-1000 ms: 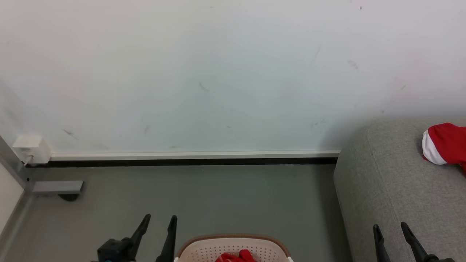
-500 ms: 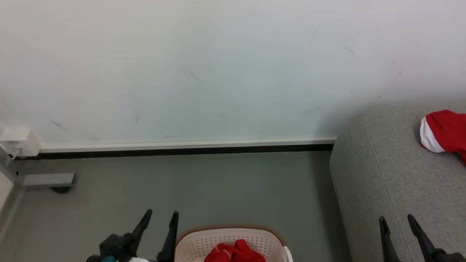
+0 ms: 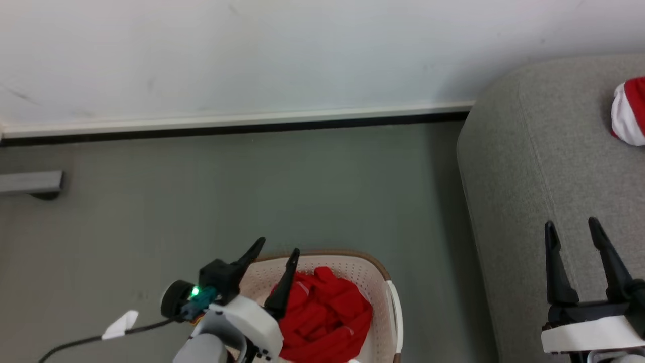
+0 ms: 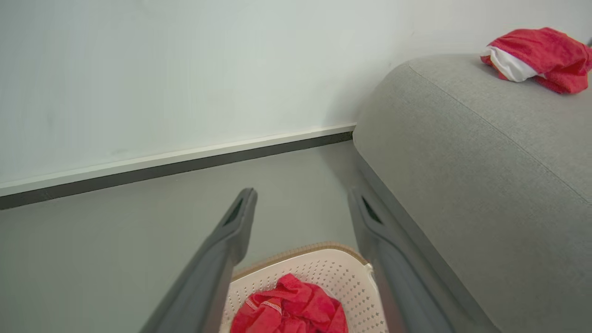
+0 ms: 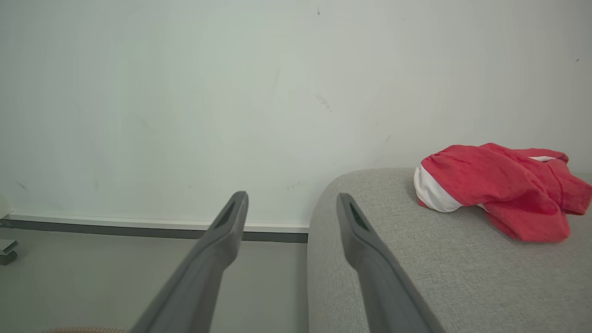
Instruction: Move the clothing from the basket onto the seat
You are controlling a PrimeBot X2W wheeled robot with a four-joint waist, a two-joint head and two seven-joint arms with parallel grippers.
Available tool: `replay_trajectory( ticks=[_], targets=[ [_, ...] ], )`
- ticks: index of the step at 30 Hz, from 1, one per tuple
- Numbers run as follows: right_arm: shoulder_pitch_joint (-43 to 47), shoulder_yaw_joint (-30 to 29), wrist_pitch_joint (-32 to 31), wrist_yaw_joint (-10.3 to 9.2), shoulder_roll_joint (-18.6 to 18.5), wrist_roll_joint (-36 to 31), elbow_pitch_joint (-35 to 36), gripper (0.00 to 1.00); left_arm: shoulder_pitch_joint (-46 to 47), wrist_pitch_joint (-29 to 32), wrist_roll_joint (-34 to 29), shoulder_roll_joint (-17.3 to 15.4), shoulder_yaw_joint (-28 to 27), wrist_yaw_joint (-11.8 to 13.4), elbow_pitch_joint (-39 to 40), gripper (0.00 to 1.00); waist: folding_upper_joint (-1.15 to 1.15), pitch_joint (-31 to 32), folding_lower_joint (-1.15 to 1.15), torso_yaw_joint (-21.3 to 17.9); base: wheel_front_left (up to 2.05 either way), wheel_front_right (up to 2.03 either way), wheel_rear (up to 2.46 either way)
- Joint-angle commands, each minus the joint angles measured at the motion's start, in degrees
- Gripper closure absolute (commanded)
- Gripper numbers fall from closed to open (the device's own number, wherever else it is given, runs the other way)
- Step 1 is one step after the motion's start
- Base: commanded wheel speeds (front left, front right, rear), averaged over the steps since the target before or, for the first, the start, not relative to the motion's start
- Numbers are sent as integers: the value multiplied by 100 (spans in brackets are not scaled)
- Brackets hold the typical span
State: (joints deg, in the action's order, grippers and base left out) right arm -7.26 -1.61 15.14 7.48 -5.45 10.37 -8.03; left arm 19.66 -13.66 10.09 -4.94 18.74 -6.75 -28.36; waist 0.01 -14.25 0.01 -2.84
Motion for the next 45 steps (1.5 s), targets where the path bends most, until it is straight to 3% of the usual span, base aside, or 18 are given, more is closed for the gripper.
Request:
replay_trajectory(
  ticks=[1,16,33,45],
  targets=[
    [-154,-10,0,3,-31,17,66,0,159,38,-90,-13,69,-26,-99,0,-1,-451,-1,-131,0,0,0],
    [-1120,-15,-1,3,-16,-26,608,0,1837,736,76,119,1013,-68,-1854,0,-1,-2110,-1,-482,0,0,0],
    [-1705,56,-1,3,85,53,1135,0,3089,966,416,104,1051,15,-3736,0,-1,-3505,-1,-856,0,0,0],
    [-1756,60,-1,3,99,81,1480,0,3527,896,399,-35,1114,80,-4208,0,-1,-4127,-1,-1017,0,0,0]
  ],
)
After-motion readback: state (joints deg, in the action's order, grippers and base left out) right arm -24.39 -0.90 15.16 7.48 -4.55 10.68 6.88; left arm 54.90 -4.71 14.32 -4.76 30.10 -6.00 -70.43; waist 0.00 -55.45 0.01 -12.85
